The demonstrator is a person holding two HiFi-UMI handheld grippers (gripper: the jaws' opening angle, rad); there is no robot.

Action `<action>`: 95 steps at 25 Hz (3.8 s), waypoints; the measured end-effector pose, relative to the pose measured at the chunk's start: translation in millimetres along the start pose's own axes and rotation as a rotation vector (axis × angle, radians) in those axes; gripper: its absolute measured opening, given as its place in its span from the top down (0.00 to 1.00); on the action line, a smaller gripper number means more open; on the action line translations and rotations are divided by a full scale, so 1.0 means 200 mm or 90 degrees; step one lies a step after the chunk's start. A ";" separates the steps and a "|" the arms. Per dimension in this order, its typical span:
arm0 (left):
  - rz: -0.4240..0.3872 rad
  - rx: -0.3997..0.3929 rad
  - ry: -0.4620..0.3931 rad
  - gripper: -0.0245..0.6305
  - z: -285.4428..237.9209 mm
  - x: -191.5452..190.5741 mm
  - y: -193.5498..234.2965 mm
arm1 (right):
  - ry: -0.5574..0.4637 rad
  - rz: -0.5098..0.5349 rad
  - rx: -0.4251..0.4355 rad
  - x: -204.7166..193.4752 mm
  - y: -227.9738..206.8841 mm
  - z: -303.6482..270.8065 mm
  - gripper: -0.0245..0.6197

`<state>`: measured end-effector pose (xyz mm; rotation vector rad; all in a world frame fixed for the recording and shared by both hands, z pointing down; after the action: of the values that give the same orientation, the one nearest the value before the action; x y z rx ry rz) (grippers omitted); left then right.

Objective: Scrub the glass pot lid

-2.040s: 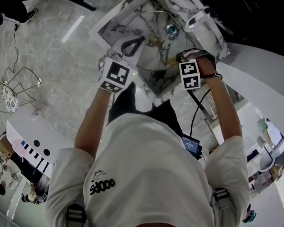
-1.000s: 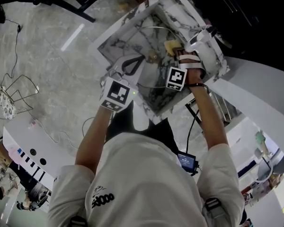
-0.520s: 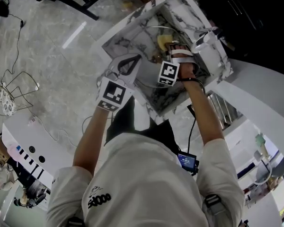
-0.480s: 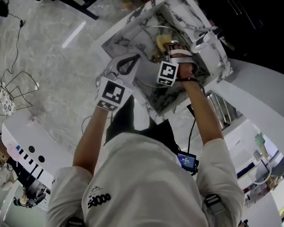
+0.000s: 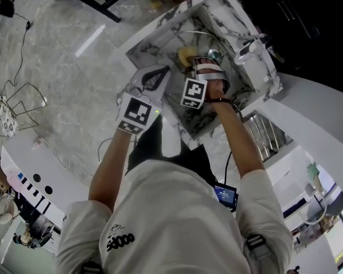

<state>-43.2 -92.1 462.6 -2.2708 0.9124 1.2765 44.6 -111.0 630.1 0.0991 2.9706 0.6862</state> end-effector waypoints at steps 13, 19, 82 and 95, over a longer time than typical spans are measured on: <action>0.004 0.005 0.004 0.95 0.02 -0.02 0.01 | -0.046 0.114 0.035 0.14 0.26 0.15 0.86; 0.008 -0.003 0.007 0.95 0.01 -0.02 -0.01 | -0.043 0.148 0.086 0.06 0.38 0.24 0.87; 0.024 0.005 0.026 0.95 0.08 -0.11 -0.02 | -0.141 -0.089 0.286 0.27 0.36 0.21 0.85; 0.028 0.012 0.005 0.95 0.17 -0.07 -0.02 | -0.303 -0.318 0.535 0.29 0.32 0.36 0.87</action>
<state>-66.5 -65.0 457.0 -2.2551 0.9772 1.2732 -2.6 -17.2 589.1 -0.3563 2.4411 -0.5709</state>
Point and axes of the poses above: the fingertips, and each gripper's own axes: z backward along the fingers, y to its left, x out of its top, the point moved 4 cm from there along z, backward along the fingers, and after that the axes turned 4 degrees about x, right-handed, at the moved point
